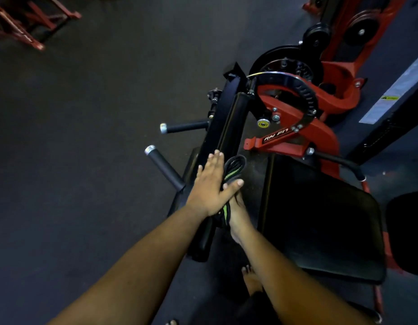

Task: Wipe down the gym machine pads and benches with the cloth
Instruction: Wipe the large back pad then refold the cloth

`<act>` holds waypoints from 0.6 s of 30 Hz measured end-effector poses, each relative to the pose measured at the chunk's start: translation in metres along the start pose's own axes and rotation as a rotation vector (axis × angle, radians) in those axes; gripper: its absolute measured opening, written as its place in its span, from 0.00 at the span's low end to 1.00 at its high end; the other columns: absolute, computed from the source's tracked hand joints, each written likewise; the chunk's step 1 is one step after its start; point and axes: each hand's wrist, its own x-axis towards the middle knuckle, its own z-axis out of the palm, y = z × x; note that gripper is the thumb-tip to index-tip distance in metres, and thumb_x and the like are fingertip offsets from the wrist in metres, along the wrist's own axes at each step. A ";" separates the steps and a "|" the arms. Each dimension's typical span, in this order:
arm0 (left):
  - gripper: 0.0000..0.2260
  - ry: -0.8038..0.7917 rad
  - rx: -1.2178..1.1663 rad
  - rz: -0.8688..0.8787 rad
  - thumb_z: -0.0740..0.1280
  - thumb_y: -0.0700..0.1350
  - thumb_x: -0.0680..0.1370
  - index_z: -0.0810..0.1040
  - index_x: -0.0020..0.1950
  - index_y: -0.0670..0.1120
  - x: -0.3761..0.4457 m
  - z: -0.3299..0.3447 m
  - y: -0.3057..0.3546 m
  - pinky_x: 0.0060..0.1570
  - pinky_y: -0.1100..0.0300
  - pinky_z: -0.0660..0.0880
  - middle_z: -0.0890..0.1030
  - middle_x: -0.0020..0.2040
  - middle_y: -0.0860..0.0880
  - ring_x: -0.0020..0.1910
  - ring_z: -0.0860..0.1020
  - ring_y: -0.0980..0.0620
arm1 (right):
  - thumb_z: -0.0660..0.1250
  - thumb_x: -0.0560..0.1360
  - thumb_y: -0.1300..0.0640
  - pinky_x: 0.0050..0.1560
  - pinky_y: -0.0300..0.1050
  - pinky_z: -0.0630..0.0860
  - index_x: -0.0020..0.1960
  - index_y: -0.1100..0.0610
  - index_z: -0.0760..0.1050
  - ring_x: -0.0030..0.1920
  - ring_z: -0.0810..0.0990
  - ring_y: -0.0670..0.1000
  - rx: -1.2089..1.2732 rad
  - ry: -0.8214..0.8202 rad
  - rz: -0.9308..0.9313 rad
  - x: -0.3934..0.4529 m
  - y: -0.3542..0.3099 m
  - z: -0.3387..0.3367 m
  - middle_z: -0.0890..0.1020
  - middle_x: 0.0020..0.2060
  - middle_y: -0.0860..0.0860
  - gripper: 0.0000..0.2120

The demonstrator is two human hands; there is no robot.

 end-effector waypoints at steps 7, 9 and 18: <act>0.40 -0.096 -0.433 -0.075 0.67 0.64 0.78 0.58 0.83 0.46 -0.126 -0.014 -0.042 0.79 0.52 0.60 0.65 0.81 0.48 0.80 0.61 0.52 | 0.64 0.75 0.30 0.71 0.59 0.71 0.80 0.40 0.61 0.72 0.70 0.57 -0.556 0.282 -0.181 -0.105 0.039 0.055 0.68 0.73 0.54 0.36; 0.22 -0.055 -0.621 -0.088 0.69 0.51 0.81 0.73 0.74 0.48 -0.166 -0.030 -0.055 0.65 0.57 0.74 0.80 0.67 0.51 0.64 0.78 0.57 | 0.65 0.79 0.37 0.72 0.59 0.67 0.82 0.39 0.54 0.74 0.64 0.59 -0.785 0.359 -0.189 -0.150 0.040 0.084 0.60 0.78 0.54 0.35; 0.13 0.029 -0.872 -0.305 0.67 0.43 0.82 0.79 0.67 0.49 -0.251 -0.085 -0.138 0.64 0.52 0.77 0.83 0.61 0.50 0.60 0.81 0.52 | 0.66 0.79 0.40 0.64 0.56 0.73 0.73 0.46 0.71 0.65 0.73 0.51 -0.971 0.392 -0.344 -0.230 0.081 0.162 0.72 0.69 0.48 0.25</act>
